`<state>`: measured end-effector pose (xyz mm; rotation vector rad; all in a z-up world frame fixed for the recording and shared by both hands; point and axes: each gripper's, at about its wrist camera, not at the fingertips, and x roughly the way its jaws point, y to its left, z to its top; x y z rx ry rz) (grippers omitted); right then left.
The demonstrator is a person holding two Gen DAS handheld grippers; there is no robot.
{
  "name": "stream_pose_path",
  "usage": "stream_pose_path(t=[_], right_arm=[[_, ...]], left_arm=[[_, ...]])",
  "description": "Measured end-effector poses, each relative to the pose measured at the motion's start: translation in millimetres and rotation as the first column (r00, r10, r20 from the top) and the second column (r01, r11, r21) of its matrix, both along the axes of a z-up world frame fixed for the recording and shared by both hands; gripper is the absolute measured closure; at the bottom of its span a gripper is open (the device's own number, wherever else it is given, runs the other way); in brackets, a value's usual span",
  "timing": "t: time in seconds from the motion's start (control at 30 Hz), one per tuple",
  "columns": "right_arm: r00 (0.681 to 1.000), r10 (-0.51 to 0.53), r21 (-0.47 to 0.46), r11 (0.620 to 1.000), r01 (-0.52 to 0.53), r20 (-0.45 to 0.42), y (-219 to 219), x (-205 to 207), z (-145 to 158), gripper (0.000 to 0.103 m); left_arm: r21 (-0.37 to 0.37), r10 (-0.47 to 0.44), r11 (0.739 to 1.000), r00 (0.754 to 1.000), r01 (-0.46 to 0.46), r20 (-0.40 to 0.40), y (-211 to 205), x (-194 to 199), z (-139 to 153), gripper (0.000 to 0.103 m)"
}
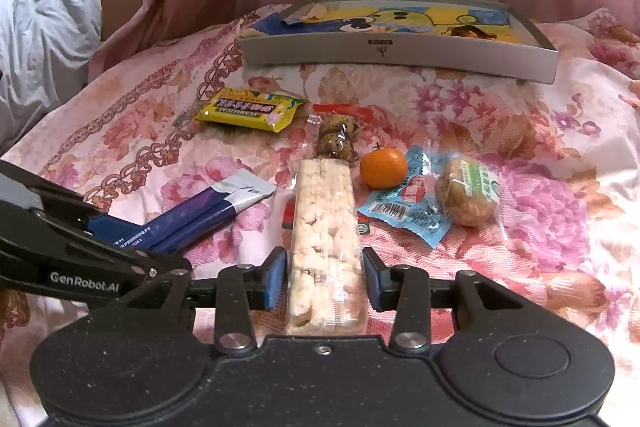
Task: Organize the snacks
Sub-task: 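Lift the rice-cracker bar with the right gripper while the left gripper grasps the blue tube pack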
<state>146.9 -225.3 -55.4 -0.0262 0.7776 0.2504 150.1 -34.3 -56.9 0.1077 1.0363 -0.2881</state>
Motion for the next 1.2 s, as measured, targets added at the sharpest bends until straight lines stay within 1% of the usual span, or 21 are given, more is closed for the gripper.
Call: stream_pose_path(t=[0.03, 0.13, 0.23, 0.33, 0.47, 0.57, 0.6, 0.67, 0.87, 0.97, 1.07, 1.1, 1.17, 1.2], right_arm=[[1.0, 0.002, -0.002, 1.0, -0.002, 0.002, 1.1, 0.5, -1.1, 0.056], [1.0, 0.004, -0.009, 1.0, -0.004, 0.011, 3.8, 1.5, -3.9, 0.053], [1.0, 0.001, -0.009, 1.0, -0.001, 0.001, 4.6, 4.4, -8.1, 0.05], [1.0, -0.002, -0.004, 1.0, 0.002, -0.008, 4.4, 7.0, -10.6, 0.049], [1.0, -0.003, 0.006, 1.0, 0.003, -0.009, 4.8, 8.2, -11.0, 0.049], [1.0, -0.002, 0.012, 1.0, 0.002, -0.013, 5.0, 8.9, -10.6, 0.054], [1.0, -0.002, 0.013, 1.0, 0.002, -0.014, 5.3, 8.8, -10.3, 0.058], [1.0, 0.003, 0.017, 1.0, -0.003, -0.014, 5.2, 8.7, -10.1, 0.064], [1.0, 0.018, -0.011, 1.0, -0.018, -0.001, 8.9, 5.8, -8.8, 0.066], [0.999, 0.039, -0.064, 0.997, -0.037, 0.024, 14.2, 2.7, -7.5, 0.067], [0.994, 0.089, -0.177, 0.981, -0.076, 0.065, 24.8, -3.2, -7.5, 0.067], [0.989, 0.117, -0.238, 0.967, -0.093, 0.089, 30.2, -6.7, -7.9, 0.067], [0.973, 0.186, -0.377, 0.918, -0.121, 0.14, 41.7, -15.2, -10.2, 0.067], [0.965, 0.212, -0.426, 0.895, -0.128, 0.156, 45.3, -18.3, -11.8, 0.068]], left_arm=[[-0.004, 0.005, 1.0, 1.0, -0.005, -0.001, 0.0, 1.9, -0.2, 0.06], [-0.031, 0.018, 0.999, 1.0, -0.018, -0.003, 0.7, 7.7, -3.1, 0.06], [-0.036, 0.011, 0.999, 1.0, -0.011, 0.006, 0.1, 9.7, -4.4, 0.06], [-0.046, 0.006, 0.999, 1.0, -0.005, 0.023, -0.2, 10.9, -5.3, 0.06], [-0.078, 0.031, 0.997, 0.999, -0.029, 0.023, 2.8, 13.8, -6.0, 0.06], [-0.086, 0.042, 0.995, 0.999, -0.04, 0.024, 3.2, 14.5, -6.0, 0.061], [-0.079, 0.041, 0.996, 0.999, -0.038, 0.03, 2.4, 13.7, -5.9, 0.062], [-0.061, 0.034, 0.998, 0.998, -0.032, 0.044, 0.4, 11.9, -5.6, 0.067], [-0.073, 0.043, 0.997, 0.997, -0.039, 0.057, 0.9, 9.2, -3.8, 0.076], [-0.091, 0.055, 0.995, 0.996, -0.049, 0.064, 2.6, 7.1, -3.6, 0.08], [-0.103, 0.044, 0.994, 0.996, -0.036, 0.075, 0.7, 3.3, -2.7, 0.081], [-0.104, 0.041, 0.994, 0.996, -0.033, 0.079, -0.7, 1.6, -2.2, 0.081], [-0.107, 0.042, 0.994, 0.995, -0.033, 0.087, -2.0, -1.1, -0.5, 0.081], [-0.107, 0.046, 0.994, 0.995, -0.036, 0.09, -2.0, -2.1, 0.2, 0.081]])
